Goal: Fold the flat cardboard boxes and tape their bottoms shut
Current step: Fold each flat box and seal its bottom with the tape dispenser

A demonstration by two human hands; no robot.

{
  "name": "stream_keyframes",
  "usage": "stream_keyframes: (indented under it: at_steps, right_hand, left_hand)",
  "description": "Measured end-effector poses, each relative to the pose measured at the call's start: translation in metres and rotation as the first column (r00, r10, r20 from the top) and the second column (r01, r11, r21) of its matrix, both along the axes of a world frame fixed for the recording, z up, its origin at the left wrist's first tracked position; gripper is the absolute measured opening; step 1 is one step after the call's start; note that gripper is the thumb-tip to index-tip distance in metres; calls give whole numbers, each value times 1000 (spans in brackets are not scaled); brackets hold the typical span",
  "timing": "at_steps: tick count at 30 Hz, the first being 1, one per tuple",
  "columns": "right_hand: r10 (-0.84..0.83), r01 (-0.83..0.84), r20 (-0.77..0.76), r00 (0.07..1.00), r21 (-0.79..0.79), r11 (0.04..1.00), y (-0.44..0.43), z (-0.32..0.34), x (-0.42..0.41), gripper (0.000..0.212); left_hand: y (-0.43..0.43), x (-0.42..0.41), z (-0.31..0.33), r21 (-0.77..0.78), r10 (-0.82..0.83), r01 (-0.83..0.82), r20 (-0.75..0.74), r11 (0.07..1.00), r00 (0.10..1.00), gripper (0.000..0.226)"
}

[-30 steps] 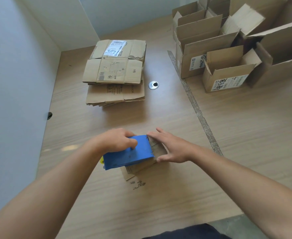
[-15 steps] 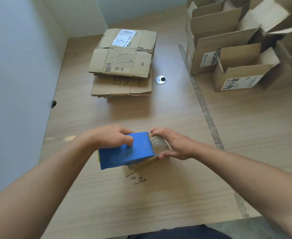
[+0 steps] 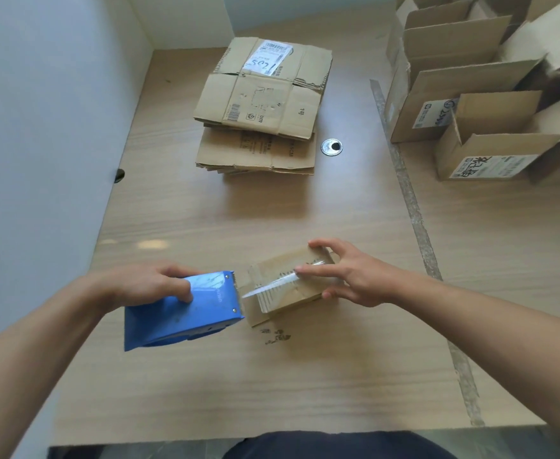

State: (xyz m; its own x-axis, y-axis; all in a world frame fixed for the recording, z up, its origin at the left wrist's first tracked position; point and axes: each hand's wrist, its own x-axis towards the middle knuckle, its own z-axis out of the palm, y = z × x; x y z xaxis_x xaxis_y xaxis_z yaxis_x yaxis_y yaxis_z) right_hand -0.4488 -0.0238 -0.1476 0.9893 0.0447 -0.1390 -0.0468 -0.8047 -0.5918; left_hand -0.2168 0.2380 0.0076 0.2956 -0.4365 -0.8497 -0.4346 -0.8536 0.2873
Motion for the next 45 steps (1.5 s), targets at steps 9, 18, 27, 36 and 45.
stream_keyframes:
  at_steps: [9,18,27,36,45]
  right_hand:
    - [54,-81,-109,993,-256,963,7,9,-3,54]
    - [-21,-48,-211,977,-314,948,16,10,-9,62]
    - [-332,348,-184,925,62,935,41,31,11,21]
    - [-705,720,-142,694,123,683,73,6,20,52]
    - [-730,749,-167,663,113,653,80,7,19,50]
  left_hand:
    - [37,8,-36,-40,47,-46,1,998,999,47]
    - [32,6,-67,-84,34,-35,-17,996,999,40]
    - [18,-3,-99,-217,-22,34,57,976,998,26]
    - [34,8,-109,-287,-17,15,-3,958,1000,27]
    - [76,46,-105,-358,17,-90,-202,929,979,24]
